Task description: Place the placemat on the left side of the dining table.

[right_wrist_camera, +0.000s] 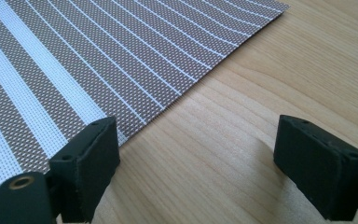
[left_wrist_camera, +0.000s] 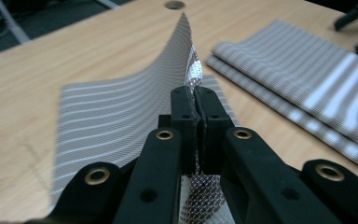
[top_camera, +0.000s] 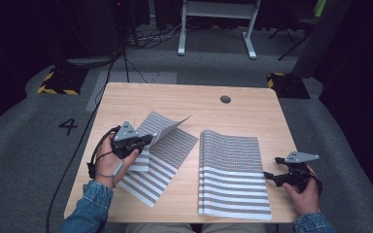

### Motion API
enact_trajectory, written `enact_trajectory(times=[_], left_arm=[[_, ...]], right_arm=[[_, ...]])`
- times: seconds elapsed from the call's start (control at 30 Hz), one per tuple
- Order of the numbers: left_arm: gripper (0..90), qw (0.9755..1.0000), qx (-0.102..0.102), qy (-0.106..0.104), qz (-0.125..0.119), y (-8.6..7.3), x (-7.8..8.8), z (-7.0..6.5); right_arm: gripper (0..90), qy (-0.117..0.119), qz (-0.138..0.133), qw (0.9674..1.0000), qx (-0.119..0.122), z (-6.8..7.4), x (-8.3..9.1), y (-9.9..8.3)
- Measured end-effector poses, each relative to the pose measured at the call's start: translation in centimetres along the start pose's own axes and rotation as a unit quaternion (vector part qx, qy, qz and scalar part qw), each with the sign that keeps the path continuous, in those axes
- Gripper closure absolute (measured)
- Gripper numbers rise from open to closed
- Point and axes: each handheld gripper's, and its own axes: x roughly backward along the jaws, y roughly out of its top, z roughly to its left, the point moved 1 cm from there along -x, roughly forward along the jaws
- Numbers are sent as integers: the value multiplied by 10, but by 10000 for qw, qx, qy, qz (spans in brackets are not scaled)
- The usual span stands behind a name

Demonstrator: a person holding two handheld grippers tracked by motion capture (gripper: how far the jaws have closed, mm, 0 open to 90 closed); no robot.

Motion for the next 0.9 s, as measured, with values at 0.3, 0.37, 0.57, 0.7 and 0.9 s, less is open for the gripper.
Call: enact_trajectory(times=[0.3, 0.37, 0.57, 0.7, 0.9], left_arm=[[872, 9979, 394, 508, -120, -1, 4, 46], [872, 9965, 419, 716, -80, -2, 6, 57], [872, 9902, 691, 1215, 4, -13, 18, 91], [835, 9831, 990, 1542, -44, -26, 35, 107], [450, 9569, 1005, 2711, -280, -38, 69, 118]], right_arm=[[144, -5, -2, 10000, -5, 0, 0, 0], [144, -2, -2, 10000, -6, 0, 0, 0], [144, -3, -8, 10000, -11, 0, 0, 0], [144, -5, -6, 10000, -17, 0, 0, 0], [144, -5, -5, 10000, -16, 0, 0, 0]])
